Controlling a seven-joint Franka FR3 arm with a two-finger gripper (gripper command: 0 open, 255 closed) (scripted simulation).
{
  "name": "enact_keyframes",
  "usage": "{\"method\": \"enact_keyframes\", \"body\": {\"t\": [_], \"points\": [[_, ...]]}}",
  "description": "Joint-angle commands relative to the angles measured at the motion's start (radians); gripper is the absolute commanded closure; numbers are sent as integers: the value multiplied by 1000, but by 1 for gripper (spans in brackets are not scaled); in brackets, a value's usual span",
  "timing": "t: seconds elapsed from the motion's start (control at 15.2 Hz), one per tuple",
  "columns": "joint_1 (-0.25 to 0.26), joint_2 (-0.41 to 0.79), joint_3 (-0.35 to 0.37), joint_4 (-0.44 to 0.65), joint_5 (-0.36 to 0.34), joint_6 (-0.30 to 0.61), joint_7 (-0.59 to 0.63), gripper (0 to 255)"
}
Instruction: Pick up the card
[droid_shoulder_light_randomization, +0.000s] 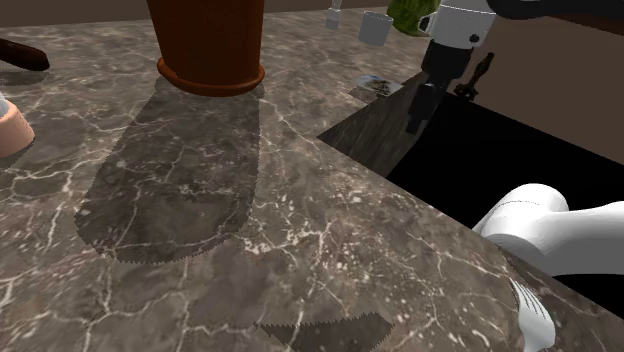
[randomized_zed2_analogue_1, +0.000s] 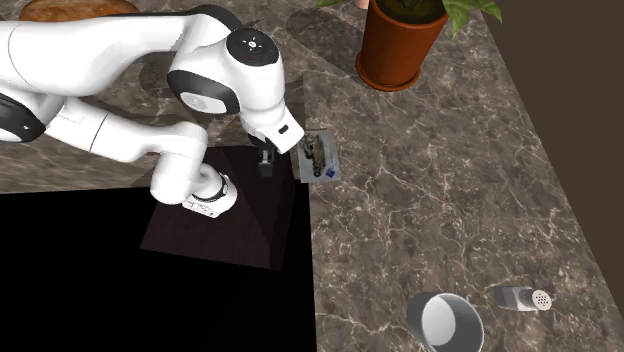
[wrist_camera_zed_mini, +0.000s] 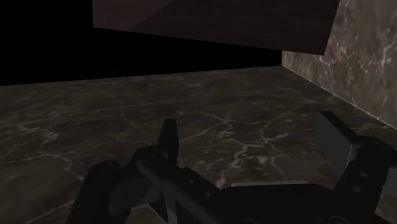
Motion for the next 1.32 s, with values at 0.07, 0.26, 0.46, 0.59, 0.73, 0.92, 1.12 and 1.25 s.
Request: {"method": "enact_keyframes", "body": {"t": [0.07, 0.26, 0.46, 0.59, 0.73, 0.92, 1.12, 1.25], "points": [[-30, -24, -17, -10, 91, 25, 100, 0], [-128, -132, -51, -87, 354, 149, 396, 0], [-236, -288, -37, -214, 607, 333, 691, 0], [-315, -410, 10, -306, 772, 476, 898, 0], [-353, -474, 46, -361, 852, 549, 992, 0], [-346, -491, 53, -404, 866, 571, 975, 0], [-337, -507, 58, -447, 880, 595, 959, 0], [-335, -510, 60, -455, 883, 599, 955, 0]]}}
